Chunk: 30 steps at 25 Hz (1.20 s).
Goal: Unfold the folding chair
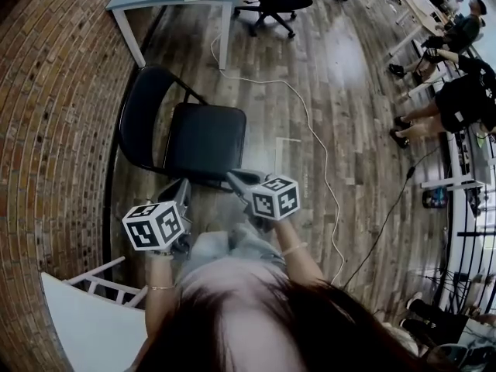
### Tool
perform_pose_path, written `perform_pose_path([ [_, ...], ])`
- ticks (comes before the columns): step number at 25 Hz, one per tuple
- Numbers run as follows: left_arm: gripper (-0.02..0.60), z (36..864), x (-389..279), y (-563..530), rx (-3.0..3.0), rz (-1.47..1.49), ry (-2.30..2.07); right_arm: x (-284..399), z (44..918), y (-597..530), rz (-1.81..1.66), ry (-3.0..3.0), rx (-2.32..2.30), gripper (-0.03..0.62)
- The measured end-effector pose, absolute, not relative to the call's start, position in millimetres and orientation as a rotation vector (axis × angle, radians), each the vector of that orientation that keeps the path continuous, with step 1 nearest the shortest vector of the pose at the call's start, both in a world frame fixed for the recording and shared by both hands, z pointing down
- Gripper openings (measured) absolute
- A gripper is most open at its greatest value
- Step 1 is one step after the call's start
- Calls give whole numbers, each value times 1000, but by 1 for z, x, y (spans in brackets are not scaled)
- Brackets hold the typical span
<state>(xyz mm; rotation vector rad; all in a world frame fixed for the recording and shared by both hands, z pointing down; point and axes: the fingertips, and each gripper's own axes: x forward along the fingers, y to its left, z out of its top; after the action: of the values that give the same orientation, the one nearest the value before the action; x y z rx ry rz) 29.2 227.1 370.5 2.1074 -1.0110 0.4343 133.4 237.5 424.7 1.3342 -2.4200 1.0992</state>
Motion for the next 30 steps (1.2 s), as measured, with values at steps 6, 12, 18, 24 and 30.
perform_pose_path([
  [6,0,372,54,250,2101,437,-1033,160,421,256,1089,-2440,1336,0],
  [12,0,373,83,275,2113,462,-1047,183,419,275,1071,-2457,1316,0],
  [18,0,373,102,293,2133,477,-1085,194,417,289,1054,-2479,1304,0],
  [24,0,368,112,299,2162,474,-1127,195,405,297,987,-2498,1292,0],
  [30,0,363,109,303,2183,466,-1161,192,389,301,902,-2486,1332,0],
])
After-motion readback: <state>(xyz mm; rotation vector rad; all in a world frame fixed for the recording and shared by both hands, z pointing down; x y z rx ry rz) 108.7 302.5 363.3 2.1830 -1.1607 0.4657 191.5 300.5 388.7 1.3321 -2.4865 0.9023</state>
